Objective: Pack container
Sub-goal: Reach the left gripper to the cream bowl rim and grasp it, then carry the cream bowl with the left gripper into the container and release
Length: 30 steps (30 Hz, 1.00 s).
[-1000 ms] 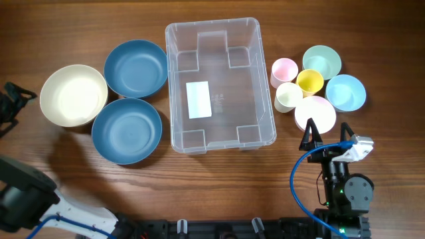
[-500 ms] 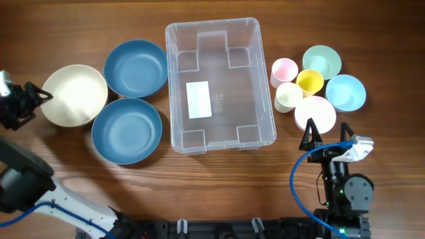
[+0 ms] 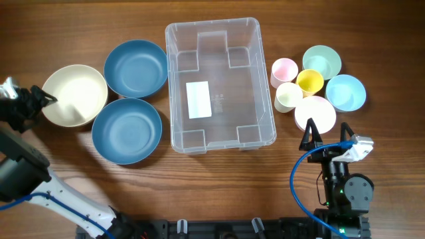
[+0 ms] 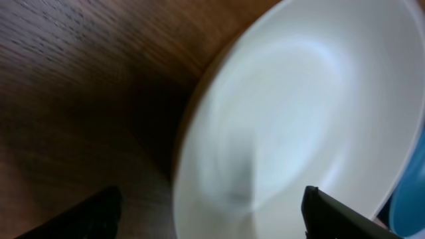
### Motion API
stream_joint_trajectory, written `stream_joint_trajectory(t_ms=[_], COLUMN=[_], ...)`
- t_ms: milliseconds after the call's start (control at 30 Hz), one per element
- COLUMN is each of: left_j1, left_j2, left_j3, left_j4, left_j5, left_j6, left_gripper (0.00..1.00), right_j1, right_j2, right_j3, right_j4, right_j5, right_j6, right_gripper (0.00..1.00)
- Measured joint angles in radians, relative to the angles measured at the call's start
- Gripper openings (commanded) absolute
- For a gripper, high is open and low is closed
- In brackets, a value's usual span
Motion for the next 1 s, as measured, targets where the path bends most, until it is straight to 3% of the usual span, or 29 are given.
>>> stream_joint_trajectory(t_ms=[167,367,700,1000], left_j1=[0.0,0.0,0.002,0.026], left_j2=[0.061,0.079,0.081,0.062], left_j3=[0.0,-0.002,0.015,0.336], left_j4=[0.005,0.007,-0.027,-0.209], left_j5=[-0.003,-0.011,-0.025,-0.035], left_j6=[-0.01,-0.016,-0.013,-0.09], left_gripper=[0.56,0.06,0.04,0.04], right_j1=[0.0,0.0,0.0,0.0], right_j2=[0.0,0.0,0.0,0.0], right_j3=[0.0,0.0,0.0,0.0], right_j4=[0.0,0.0,0.0,0.0], right_j5=[0.0,0.0,0.0,0.0], right_j6=[0.0,0.0,0.0,0.0], right_gripper=[1.0,1.0,1.0,1.0])
